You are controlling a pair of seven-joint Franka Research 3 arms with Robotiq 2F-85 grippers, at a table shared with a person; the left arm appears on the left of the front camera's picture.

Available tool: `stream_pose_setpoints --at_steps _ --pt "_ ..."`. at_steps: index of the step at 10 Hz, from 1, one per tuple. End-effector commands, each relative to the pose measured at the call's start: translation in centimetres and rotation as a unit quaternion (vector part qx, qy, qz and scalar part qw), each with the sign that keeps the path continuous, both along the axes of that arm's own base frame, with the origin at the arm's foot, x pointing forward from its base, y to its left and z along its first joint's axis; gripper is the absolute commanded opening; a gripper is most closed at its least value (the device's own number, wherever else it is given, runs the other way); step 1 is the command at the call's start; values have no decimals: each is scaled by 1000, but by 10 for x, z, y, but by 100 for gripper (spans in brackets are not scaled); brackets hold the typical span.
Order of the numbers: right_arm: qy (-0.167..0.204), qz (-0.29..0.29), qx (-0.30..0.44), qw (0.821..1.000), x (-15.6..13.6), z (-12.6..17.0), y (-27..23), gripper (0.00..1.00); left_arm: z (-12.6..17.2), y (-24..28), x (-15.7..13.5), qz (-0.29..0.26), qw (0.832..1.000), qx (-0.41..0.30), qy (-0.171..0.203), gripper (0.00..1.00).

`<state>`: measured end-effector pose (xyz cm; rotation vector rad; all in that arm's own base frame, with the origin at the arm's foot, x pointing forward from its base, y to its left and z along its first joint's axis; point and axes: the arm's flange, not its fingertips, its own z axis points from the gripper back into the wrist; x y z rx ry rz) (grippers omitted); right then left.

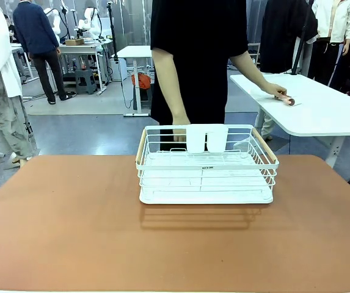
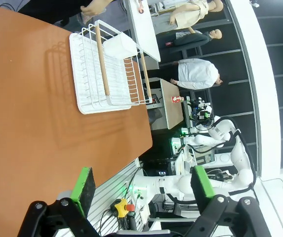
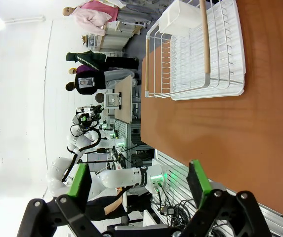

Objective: Clean the table.
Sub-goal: Pick up the Lint Roller when the human hands it over.

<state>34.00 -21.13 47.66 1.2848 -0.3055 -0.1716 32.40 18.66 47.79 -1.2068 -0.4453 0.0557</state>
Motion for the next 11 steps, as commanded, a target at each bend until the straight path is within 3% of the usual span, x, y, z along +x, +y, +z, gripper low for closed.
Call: stream_pose_setpoints --at_steps 1,11 --pt "-4 3 2 1000 -2 1 1 100 4 1 -4 -5 1000 -4 -8 100" --pt "-4 3 2 1000 -2 1 1 100 4 1 -4 -5 1000 -4 -8 100"
